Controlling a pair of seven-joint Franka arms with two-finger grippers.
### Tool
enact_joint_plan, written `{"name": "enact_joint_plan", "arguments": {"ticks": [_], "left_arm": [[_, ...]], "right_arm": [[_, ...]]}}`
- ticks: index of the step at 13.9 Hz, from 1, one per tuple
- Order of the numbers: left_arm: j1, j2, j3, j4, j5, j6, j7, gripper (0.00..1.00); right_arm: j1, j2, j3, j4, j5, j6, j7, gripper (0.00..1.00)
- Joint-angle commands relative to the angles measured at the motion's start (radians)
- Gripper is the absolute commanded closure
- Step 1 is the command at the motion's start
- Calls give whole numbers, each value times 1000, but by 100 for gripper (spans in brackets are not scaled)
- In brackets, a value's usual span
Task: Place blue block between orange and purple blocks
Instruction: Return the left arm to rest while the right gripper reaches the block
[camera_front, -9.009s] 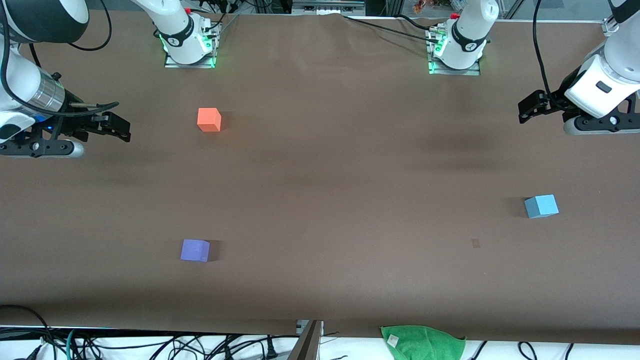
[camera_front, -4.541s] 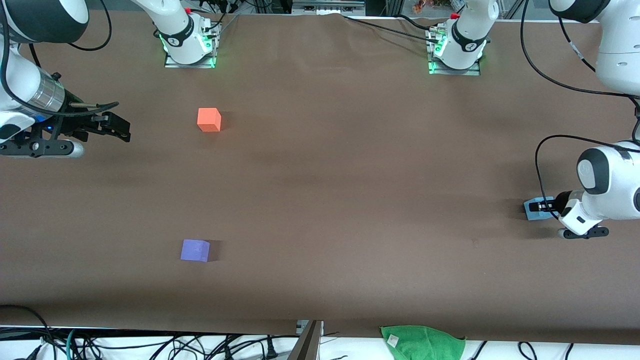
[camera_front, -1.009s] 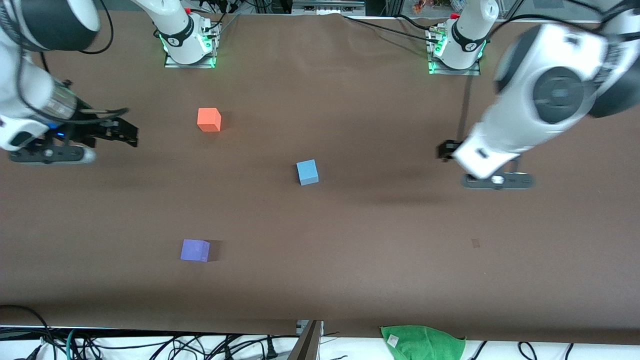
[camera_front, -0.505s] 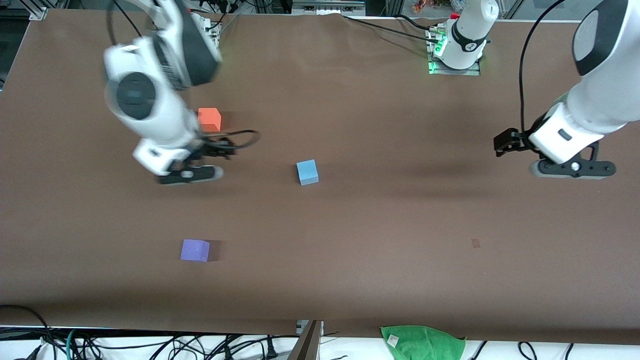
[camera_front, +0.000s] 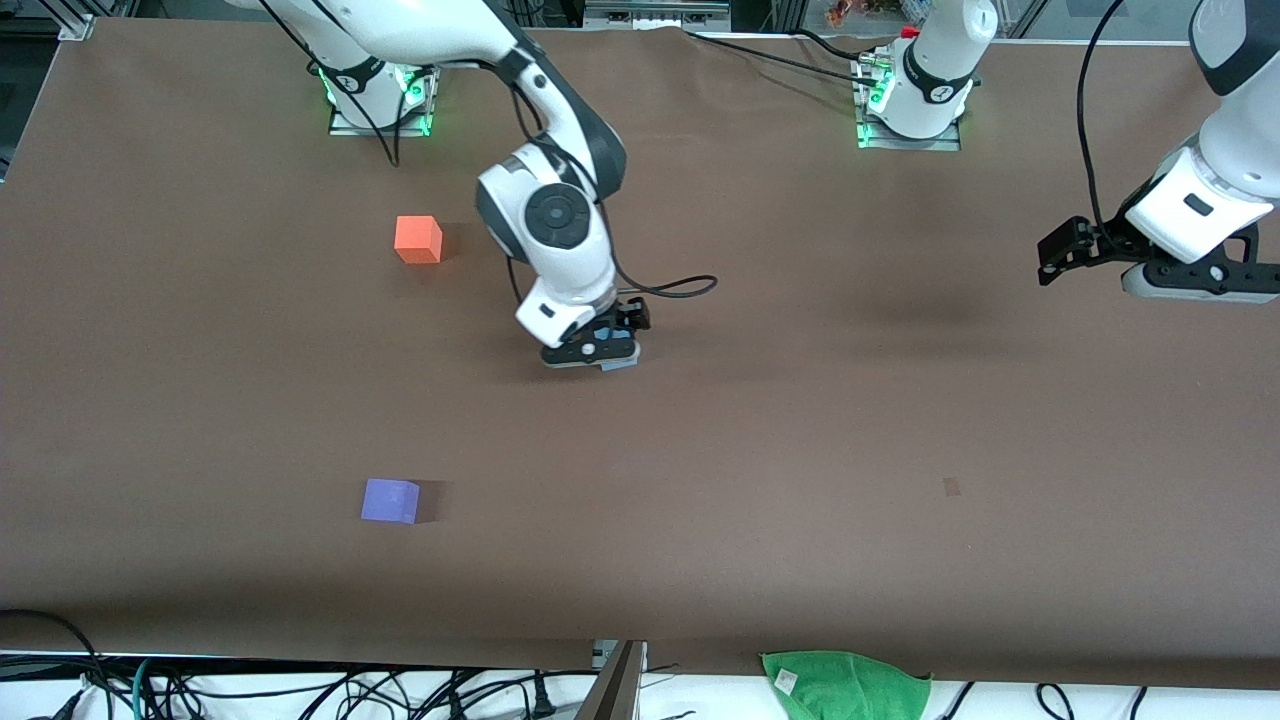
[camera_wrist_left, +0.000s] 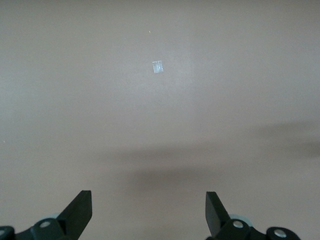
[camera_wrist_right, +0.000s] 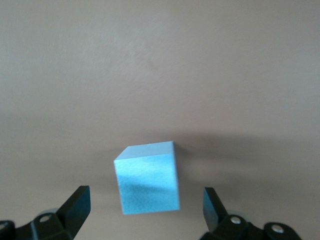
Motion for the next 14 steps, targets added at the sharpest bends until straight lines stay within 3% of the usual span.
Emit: {"name": "enact_joint_plan", "arguments": {"ticks": [1,5,9,14], "left_arm": [[11,16,-21,50,-20,-55,27,0],[3,36,-22,84,-19,-68,-2,0],[3,45,-21,84,-19,-68,-7,0],[5,47,-21,86,-20,-66,-7,0]], "right_arm": [[25,27,-10,22,1,9,1,0],[48,61,-13,12,-84,61,-17,0],[33,75,-19,-4,-86,74,-117,0],[23,90,-19,-10,-80,84,-106,1]]}}
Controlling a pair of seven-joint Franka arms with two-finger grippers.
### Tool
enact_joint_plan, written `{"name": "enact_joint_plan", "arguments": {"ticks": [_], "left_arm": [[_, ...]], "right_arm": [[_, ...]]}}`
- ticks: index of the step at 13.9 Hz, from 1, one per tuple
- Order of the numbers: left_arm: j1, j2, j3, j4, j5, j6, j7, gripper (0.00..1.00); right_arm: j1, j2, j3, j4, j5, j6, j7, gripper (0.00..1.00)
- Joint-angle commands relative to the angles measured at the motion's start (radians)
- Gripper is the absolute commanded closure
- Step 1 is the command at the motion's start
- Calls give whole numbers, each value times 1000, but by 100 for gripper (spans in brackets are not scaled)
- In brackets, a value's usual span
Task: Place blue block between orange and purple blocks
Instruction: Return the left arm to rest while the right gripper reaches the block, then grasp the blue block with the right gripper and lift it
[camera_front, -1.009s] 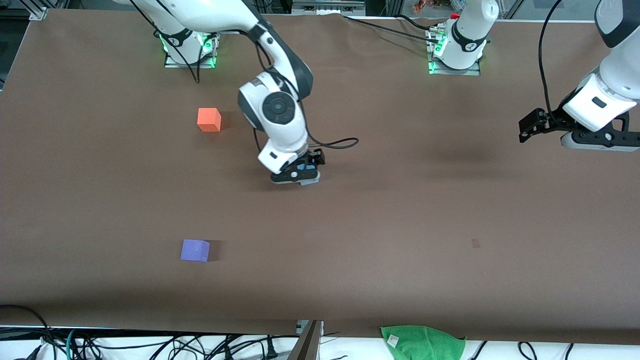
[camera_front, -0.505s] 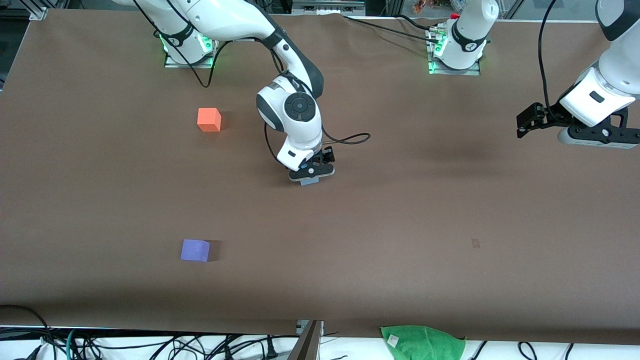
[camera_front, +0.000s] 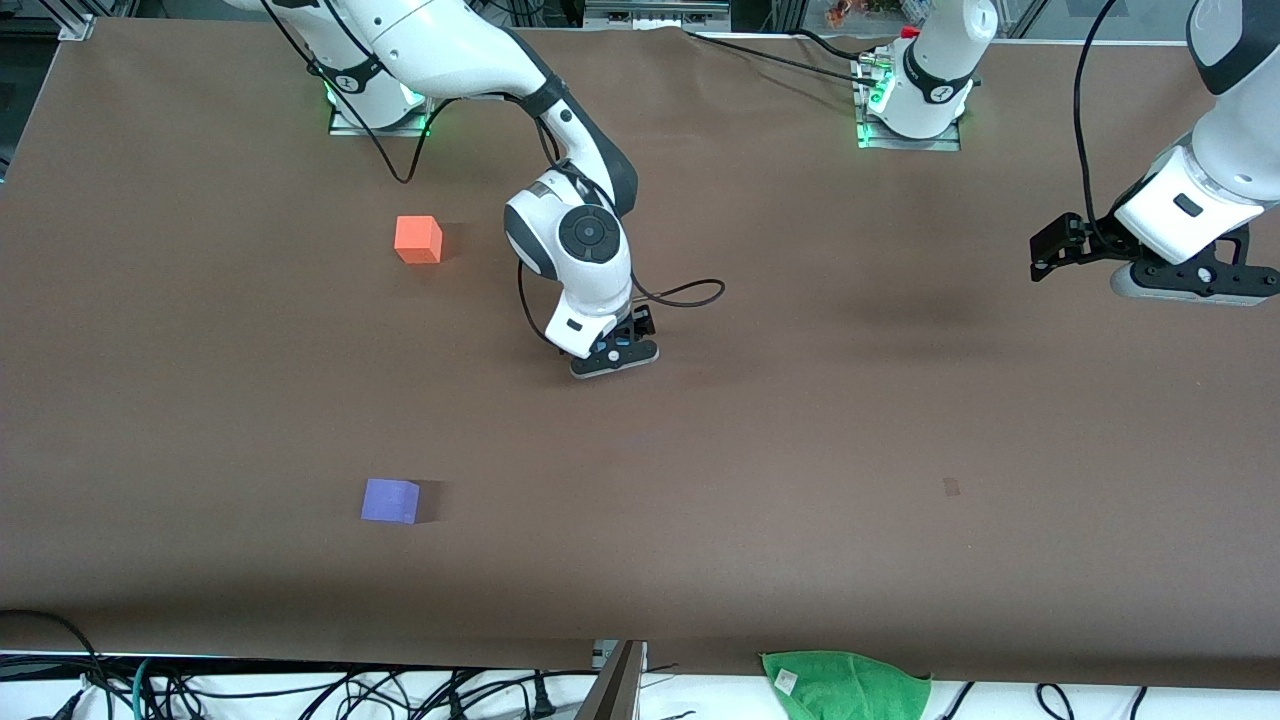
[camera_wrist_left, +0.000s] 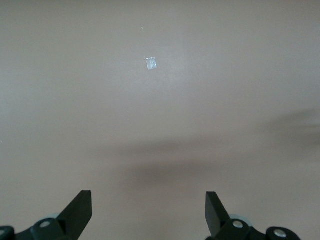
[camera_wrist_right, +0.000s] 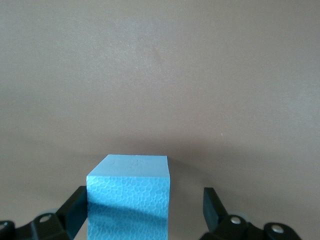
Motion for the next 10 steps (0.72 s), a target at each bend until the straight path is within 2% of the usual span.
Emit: {"name": "enact_joint_plan", "arguments": {"ticks": [1,3,8,10], "left_arm": [[5,14,-2,34,-20,-24,-1,0],[4,12,-3,34,-22,-24,-2,0],[4,12,-2,35,-22,-24,-1,0],[5,12,-2,35,-22,-24,-1,0]], "right_arm": [[-2,10,5,-10,-1,18,1,3],[-2,10,5,-12,-1,15,2,15],[-51,-12,8,-10,4,-11,-22,61],[-95,-71,5,-12,5,-104,-40,65]]}}
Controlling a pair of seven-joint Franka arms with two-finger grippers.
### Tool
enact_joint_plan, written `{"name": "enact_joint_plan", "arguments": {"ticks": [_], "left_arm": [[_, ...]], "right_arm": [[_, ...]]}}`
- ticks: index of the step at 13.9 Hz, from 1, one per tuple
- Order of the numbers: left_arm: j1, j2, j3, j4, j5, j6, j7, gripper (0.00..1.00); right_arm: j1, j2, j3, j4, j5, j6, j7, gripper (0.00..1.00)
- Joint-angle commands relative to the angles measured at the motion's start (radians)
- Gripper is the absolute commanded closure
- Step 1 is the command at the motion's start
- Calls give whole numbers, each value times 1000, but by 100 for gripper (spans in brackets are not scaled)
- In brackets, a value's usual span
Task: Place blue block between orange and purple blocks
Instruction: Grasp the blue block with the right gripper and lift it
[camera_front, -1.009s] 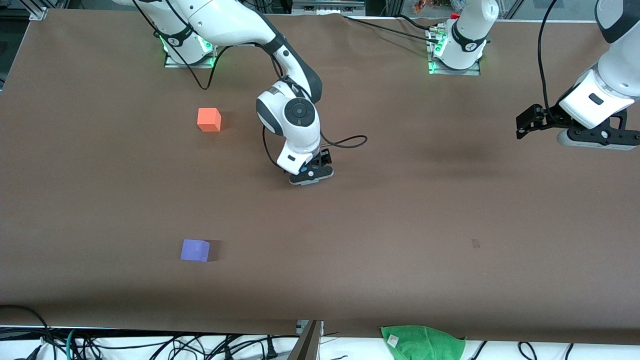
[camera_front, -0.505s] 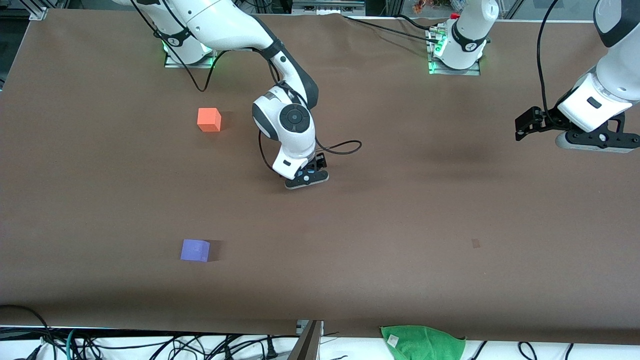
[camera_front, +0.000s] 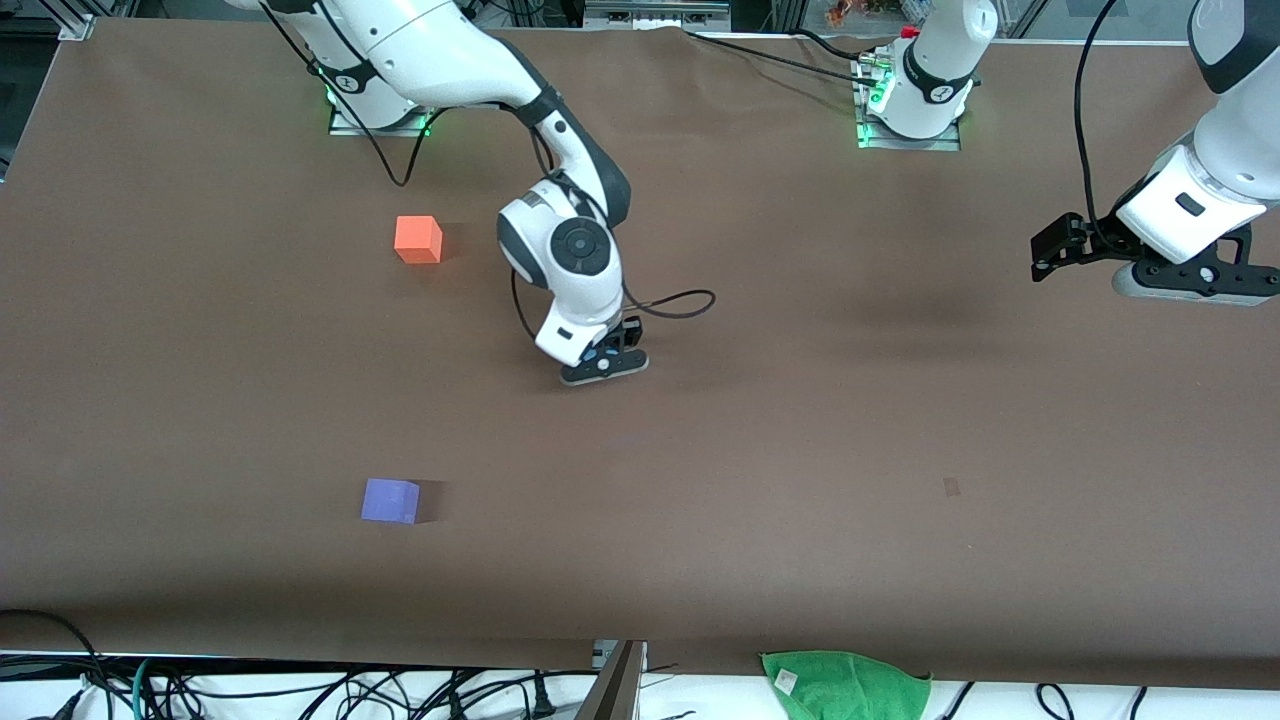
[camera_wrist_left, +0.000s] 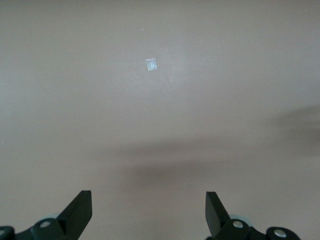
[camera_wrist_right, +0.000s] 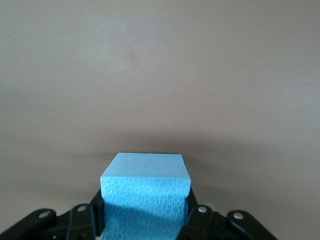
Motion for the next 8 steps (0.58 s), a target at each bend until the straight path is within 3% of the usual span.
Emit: {"name": "enact_joint_plan", "arguments": {"ticks": [1,4,8], "left_arm": [[5,14,0,31,-22,-24,2,0],[14,14,0,30,-22,-24,10,0],[14,15,0,31,-20,-24,14,0]], "right_arm": [[-93,-107,7,-23,5,-113,-53,65],[-216,-220,-16,-178,5,-97,-112,64],[-294,-336,-77,-484,5,162,-228,64]]}}
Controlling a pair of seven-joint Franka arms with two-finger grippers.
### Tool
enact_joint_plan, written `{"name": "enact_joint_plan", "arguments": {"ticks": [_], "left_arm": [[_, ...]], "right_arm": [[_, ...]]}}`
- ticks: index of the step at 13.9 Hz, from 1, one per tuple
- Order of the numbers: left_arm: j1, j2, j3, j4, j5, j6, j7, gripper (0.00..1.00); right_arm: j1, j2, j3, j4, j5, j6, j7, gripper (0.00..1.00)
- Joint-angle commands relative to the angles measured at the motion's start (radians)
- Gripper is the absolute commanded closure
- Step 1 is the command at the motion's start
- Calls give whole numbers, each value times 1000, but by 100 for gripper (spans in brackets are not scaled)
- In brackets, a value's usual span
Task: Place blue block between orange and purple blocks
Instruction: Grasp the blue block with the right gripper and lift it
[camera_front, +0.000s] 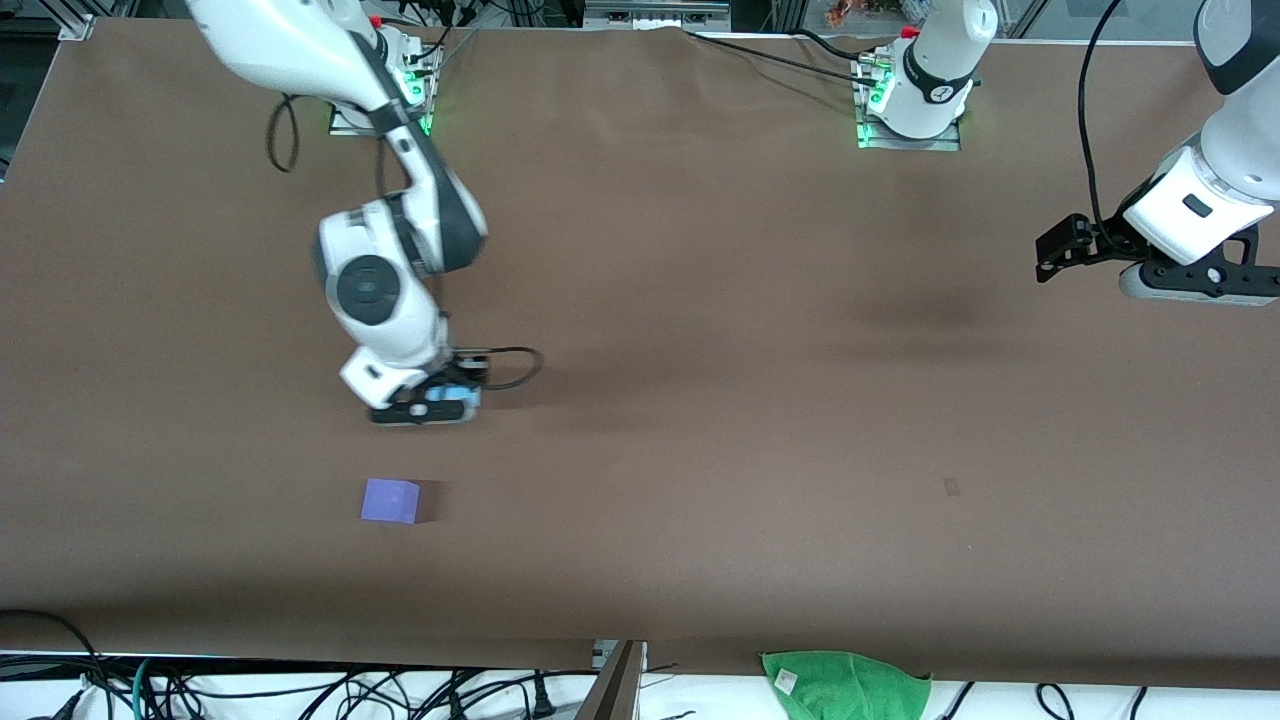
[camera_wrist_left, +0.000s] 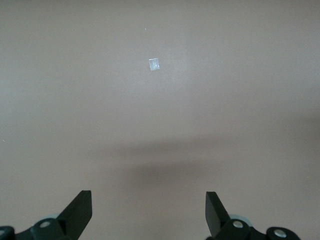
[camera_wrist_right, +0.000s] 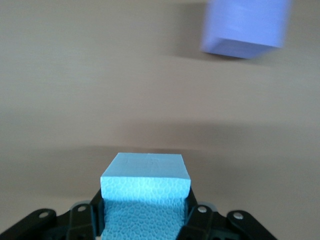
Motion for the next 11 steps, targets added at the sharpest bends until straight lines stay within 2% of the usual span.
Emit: {"name": "enact_joint_plan", "arguments": {"ticks": [1,3,7,8,10,11], "left_arm": [[5,13,-1,31,-20,-24,14,0],[7,13,-1,31,-22,-24,14,0],[2,13,-1,31,-20,-24,8,0],[2,13,-1,31,-22,-24,8,0],[2,13,-1,31,-22,-24,6,0],[2,13,-1,29,-17,-24,18,0]], "right_arm": [[-15,-81,-19,-242,4,195,-33,64],[-34,-72,-20,-287,7,274,-29,64],[-64,-63,-19,-286,24,272,-29,61],[-64,-63,-19,-286,44,272,-29,51],[-62,-63,-19,-282,52,272,-29,10],[-62,-63,-19,-281,54,269,-29,2]]}}
